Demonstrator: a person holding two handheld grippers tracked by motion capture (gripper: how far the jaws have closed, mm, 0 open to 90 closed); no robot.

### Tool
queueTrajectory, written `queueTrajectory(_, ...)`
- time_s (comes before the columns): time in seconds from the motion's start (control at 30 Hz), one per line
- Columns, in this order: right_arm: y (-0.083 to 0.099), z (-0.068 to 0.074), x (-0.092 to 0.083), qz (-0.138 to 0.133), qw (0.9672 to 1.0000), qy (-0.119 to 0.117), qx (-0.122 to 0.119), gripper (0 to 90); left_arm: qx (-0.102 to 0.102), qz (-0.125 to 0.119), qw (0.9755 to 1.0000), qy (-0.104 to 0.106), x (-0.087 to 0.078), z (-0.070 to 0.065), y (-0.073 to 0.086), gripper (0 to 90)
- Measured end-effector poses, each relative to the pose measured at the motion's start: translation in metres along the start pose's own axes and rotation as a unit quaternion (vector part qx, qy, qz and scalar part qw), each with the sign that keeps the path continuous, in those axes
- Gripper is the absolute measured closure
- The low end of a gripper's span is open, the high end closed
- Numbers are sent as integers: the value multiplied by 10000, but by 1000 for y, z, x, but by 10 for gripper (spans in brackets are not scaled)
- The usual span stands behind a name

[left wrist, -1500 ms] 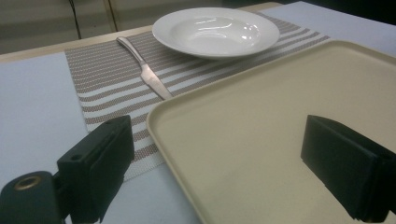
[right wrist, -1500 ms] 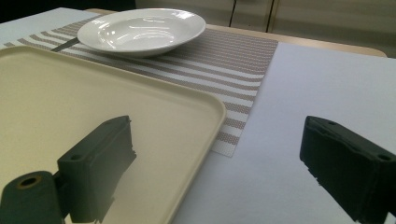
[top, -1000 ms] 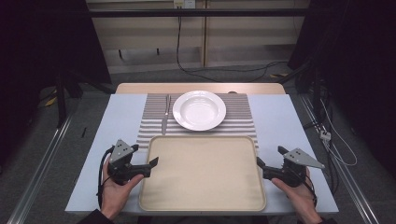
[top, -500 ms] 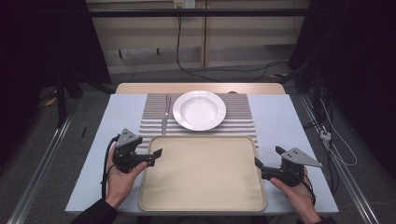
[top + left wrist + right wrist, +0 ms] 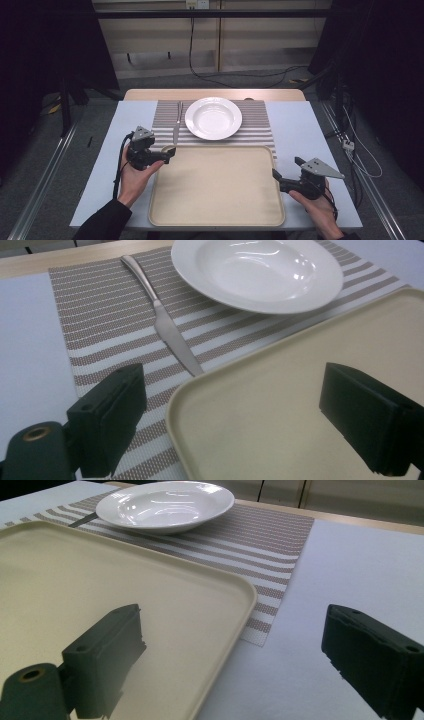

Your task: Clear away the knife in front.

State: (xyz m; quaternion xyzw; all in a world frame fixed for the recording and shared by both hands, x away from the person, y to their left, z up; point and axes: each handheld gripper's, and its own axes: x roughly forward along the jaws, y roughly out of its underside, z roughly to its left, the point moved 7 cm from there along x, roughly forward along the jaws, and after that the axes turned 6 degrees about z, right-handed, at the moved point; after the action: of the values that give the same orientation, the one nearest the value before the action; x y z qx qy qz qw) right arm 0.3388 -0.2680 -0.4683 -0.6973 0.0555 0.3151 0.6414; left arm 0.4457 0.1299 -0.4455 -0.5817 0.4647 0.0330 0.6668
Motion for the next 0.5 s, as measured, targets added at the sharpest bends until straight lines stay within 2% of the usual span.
queueTrajectory(0.13, -1, 1, 0, -20, 10000, -24, -17, 94, 149, 155, 9998, -56, 8, 3, -6, 105)
queueTrajectory(0.2, -1, 2, 0, -17, 10000, -47, -28, 93, 36, 128, 9999, 13, 11, 4, -10, 103)
queueTrajectory(0.23, -1, 2, 0, -17, 10000, -47, -28, 93, 47, 150, 9999, -23, 12, 6, -12, 103)
queueTrajectory(0.27, 0, 2, 0, -4, 10000, -69, -27, 91, 152, 196, 9997, -73, 12, 9, -13, 112)
queueTrajectory(0.3, 0, 2, 0, -8, 10000, -74, -24, 90, 201, 172, 9995, -191, 14, 12, -15, 117)
queueTrajectory(0.33, 0, 2, 0, -16, 10000, -75, -17, 90, 196, 148, 9993, -266, 15, 15, -17, 120)
queueTrajectory(0.4, 0, 2, 0, -15, 10000, -76, -14, 90, 82, 132, 9996, -246, 20, 19, -20, 123)
queueTrajectory(0.47, -1, 3, 1, -9, 10000, -81, -9, 89, -10, 160, 9994, -322, 27, 25, -26, 123)
queueTrajectory(0.5, -1, 3, 1, -10, 10000, -83, -20, 89, -10, 160, 9994, -322, 27, 25, -26, 123)
